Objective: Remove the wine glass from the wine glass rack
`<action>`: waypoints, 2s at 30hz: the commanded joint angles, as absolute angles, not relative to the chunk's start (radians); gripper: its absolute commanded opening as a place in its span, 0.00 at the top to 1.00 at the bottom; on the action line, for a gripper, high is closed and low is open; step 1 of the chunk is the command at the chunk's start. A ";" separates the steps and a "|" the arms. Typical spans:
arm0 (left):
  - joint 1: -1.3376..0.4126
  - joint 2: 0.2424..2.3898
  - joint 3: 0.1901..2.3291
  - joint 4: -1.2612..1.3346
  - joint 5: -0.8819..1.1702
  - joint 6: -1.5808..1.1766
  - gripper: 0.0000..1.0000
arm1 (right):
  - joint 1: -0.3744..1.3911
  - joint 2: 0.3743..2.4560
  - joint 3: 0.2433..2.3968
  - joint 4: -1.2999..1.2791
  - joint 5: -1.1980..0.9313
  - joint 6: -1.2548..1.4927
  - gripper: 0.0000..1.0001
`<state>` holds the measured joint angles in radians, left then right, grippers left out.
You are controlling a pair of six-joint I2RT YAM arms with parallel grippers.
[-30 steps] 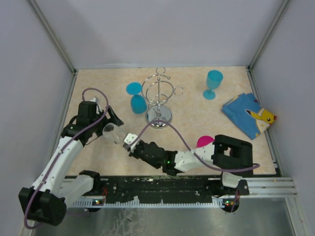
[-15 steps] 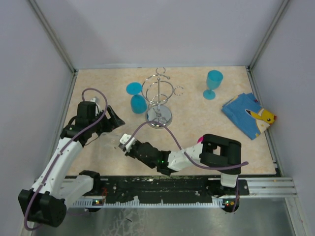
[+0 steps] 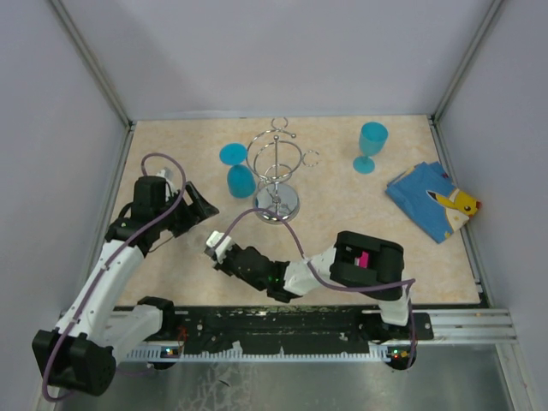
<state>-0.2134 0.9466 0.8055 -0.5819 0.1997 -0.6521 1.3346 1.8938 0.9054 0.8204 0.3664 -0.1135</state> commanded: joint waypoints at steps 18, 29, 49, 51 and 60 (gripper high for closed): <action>-0.215 1.006 0.970 -0.599 -0.103 -0.618 0.06 | 1.301 2.046 0.896 1.133 0.413 -0.012 1.00; -0.209 1.009 1.059 -0.621 -0.145 -0.617 0.03 | 1.300 2.105 0.894 1.154 0.364 0.050 0.86; -0.199 1.026 1.040 -0.611 -0.128 -0.581 0.03 | 1.328 1.980 0.821 1.074 0.451 0.040 0.33; -0.196 1.029 1.042 -0.611 -0.134 -0.577 0.03 | 1.345 1.959 0.807 1.073 0.470 0.021 0.30; -0.180 1.048 1.061 -0.615 -0.127 -0.562 0.02 | 1.410 1.809 0.760 0.941 0.543 0.046 0.24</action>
<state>-0.1905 1.0451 1.0298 -0.6136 -0.1272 -0.5827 1.3781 1.9133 0.7818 0.9642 0.4633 0.0273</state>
